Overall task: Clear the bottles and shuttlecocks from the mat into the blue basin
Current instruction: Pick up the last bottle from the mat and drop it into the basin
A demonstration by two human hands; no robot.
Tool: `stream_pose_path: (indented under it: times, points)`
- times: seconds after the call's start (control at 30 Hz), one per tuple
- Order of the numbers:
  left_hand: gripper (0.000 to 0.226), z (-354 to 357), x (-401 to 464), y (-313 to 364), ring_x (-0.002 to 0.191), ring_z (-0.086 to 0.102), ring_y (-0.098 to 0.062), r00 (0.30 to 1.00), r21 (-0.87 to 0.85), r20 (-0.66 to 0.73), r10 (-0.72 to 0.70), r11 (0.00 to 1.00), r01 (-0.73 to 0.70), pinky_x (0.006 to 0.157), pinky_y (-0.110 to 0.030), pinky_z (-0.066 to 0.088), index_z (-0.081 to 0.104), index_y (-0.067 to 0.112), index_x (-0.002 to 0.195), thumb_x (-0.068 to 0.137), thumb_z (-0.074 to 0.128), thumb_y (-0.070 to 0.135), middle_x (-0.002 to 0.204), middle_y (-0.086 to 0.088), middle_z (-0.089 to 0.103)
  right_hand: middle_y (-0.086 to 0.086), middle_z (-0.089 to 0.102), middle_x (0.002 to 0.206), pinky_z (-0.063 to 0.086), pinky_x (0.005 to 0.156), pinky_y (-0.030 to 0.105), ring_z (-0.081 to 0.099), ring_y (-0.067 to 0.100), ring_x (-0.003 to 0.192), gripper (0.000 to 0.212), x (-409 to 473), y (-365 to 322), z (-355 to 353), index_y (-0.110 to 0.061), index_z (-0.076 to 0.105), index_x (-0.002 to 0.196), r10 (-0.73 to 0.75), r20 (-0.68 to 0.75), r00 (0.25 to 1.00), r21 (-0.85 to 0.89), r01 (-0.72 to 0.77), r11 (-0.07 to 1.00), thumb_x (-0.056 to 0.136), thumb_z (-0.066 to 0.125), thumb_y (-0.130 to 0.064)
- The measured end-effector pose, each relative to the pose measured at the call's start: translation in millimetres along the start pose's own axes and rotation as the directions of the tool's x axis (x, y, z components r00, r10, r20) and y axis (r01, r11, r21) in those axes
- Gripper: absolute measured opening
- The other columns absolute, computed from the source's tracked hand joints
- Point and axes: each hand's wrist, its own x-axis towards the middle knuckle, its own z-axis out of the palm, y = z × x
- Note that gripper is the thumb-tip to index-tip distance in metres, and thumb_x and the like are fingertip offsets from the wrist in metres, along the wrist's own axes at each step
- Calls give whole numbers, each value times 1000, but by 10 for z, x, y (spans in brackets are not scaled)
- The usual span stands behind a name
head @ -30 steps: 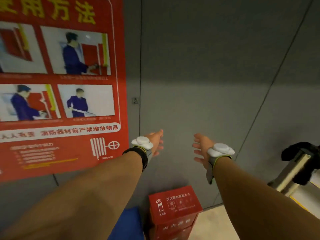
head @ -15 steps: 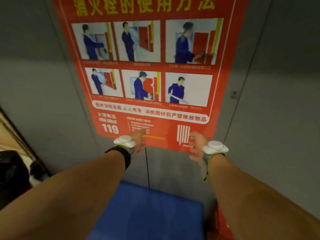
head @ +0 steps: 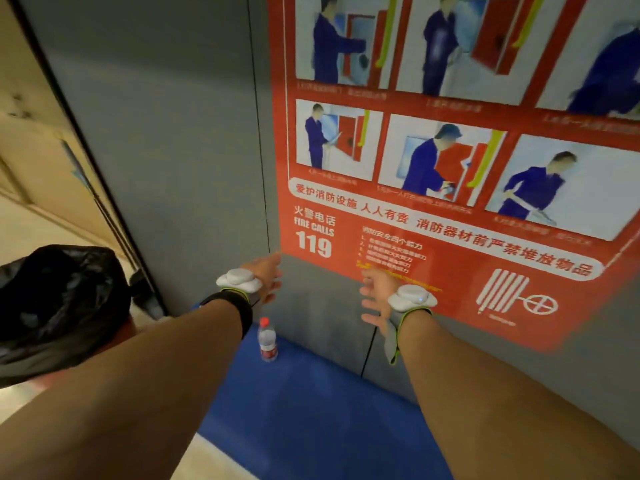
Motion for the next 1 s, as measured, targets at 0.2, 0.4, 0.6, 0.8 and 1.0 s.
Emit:
stream_pose_path:
  times: [0.2, 0.4, 0.6, 0.8, 1.0]
  points:
    - [42, -566, 834, -96, 100, 60, -21, 998, -22, -7, -68, 997, 68, 85, -35, 43, 54, 19, 126, 94, 47, 46, 119, -2, 61, 5, 50, 133, 43, 87, 42, 46, 25, 122, 31, 798, -139, 785, -19, 50, 117, 51, -31, 998, -32, -52, 998, 93, 50, -40]
    - [43, -914, 1478, -331, 91, 62, -19, 985, -22, -43, -168, 986, 167, 70, -32, 42, 54, 16, 124, 94, 49, 47, 113, -1, 62, 4, 41, 147, 38, 101, 45, 38, 25, 136, 50, 1433, -149, 1298, -15, 41, 142, 179, 27, 983, -23, -178, 984, 97, 46, -38]
    - [33, -942, 2046, -971, 92, 64, -25, 949, 12, -78, -307, 951, 308, 73, -35, 43, 56, 15, 105, 93, 51, 46, 117, -8, 63, 4, 39, 152, 39, 97, 44, 37, 24, 138, 52, 2179, 343, 1512, -17, 40, 143, 271, 27, 962, -71, -269, 961, 96, 49, -38]
    - [45, -822, 2681, -1871, 93, 58, -27, 918, 20, -120, -379, 923, 384, 75, -34, 43, 54, 11, 127, 95, 53, 42, 110, -7, 59, 2, 33, 155, 44, 85, 41, 34, 26, 140, 53, 3296, 1160, 1741, -23, 40, 143, 330, 57, 942, -149, -319, 936, 95, 47, -44]
    - [58, -777, 3326, -2866, 92, 58, -21, 889, 41, -25, -458, 888, 459, 64, -22, 37, 38, 14, 144, 95, 47, 43, 127, -5, 52, 4, 41, 146, 44, 65, 33, 45, 26, 116, 41, 4288, 2089, 1972, -26, 51, 120, 304, 58, 951, -256, -280, 925, 85, 51, -48]
